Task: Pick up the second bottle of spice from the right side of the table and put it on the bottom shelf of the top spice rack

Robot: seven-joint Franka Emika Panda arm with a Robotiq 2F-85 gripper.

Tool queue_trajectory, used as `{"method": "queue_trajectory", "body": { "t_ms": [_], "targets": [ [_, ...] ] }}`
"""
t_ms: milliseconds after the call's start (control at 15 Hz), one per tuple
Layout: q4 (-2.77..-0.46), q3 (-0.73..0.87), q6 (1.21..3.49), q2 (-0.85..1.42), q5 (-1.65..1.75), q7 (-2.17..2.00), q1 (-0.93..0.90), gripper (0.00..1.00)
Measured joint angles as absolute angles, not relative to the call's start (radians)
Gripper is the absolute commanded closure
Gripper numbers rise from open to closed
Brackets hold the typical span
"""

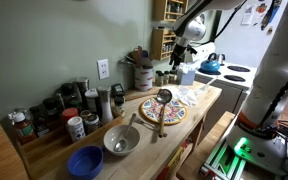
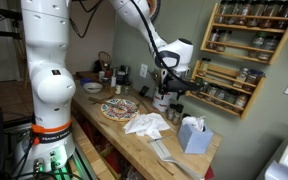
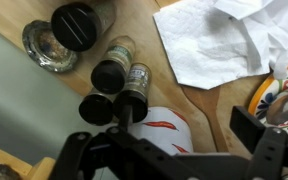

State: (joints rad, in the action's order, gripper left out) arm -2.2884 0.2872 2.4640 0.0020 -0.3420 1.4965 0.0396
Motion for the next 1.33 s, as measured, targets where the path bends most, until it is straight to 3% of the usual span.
{"method": "queue_trajectory", "body": {
  "t_ms": [1333],
  "targets": [
    [-2.072,0.125,2.530,0.274,-0.373,1.498,0.220,0.03]
  ]
}}
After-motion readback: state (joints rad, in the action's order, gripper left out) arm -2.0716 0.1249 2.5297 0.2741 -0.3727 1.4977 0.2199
